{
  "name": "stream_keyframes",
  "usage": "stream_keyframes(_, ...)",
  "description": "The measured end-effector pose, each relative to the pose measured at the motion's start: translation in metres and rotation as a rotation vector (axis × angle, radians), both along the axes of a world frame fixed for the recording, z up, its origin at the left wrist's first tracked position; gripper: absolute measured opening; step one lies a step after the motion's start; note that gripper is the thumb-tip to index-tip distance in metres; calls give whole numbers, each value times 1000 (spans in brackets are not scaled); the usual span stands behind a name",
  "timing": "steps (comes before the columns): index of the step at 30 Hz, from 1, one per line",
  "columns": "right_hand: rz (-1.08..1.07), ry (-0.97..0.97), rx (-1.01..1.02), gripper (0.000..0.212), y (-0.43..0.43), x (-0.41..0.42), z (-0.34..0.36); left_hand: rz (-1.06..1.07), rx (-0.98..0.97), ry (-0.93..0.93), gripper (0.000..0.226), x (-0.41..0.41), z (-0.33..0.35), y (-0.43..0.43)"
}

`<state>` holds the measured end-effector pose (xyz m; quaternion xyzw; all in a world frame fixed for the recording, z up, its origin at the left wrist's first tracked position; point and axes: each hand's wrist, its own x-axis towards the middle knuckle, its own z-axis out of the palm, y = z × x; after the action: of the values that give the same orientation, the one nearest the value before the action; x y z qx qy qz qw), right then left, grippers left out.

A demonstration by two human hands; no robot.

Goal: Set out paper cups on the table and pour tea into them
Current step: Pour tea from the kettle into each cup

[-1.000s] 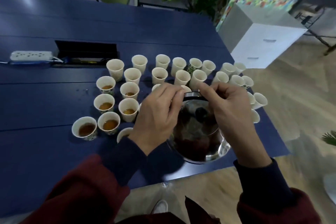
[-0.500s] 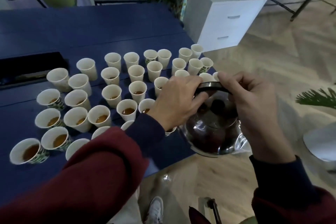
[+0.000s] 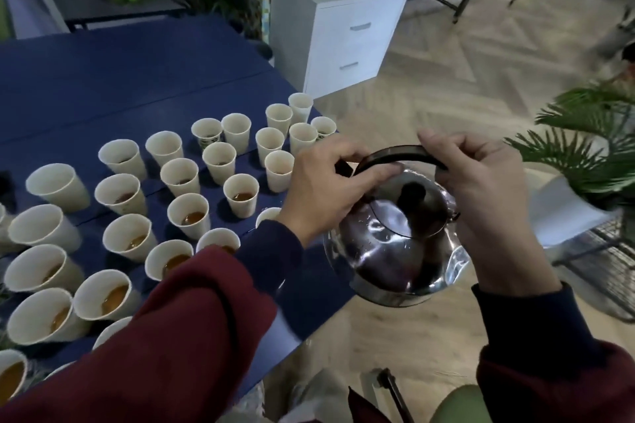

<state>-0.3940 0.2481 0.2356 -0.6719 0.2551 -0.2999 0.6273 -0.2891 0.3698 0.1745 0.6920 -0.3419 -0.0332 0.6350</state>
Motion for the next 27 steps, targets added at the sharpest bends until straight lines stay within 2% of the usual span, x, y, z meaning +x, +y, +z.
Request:
stream_keyframes(10,80,156,21,31,-106,19,-8,-168,54,139,17,29,0,-96)
stream_keyframes(12,120,221,-3,25,-142,22,-9,-174,85,178,18,32,1,-125)
stream_keyframes(15,206,312,-92,29,-194,25,-4,-212,161,206,21,38,1,-170)
stream_keyframes(17,250,348,-147,18,-223,27,-1,-240,219,192,19,44,1,-199)
stream_keyframes(20,313,377,-195,21,-269,35,-1,-213,330,137,17,54,2,-243)
stream_keyframes(23,375,415,-261,25,-305,50,-15,-151,491,7,20,69,-2,-277)
stream_keyframes(27,360,476,-499,19,-349,80,-52,-22,709,-223,23,91,-14,-318)
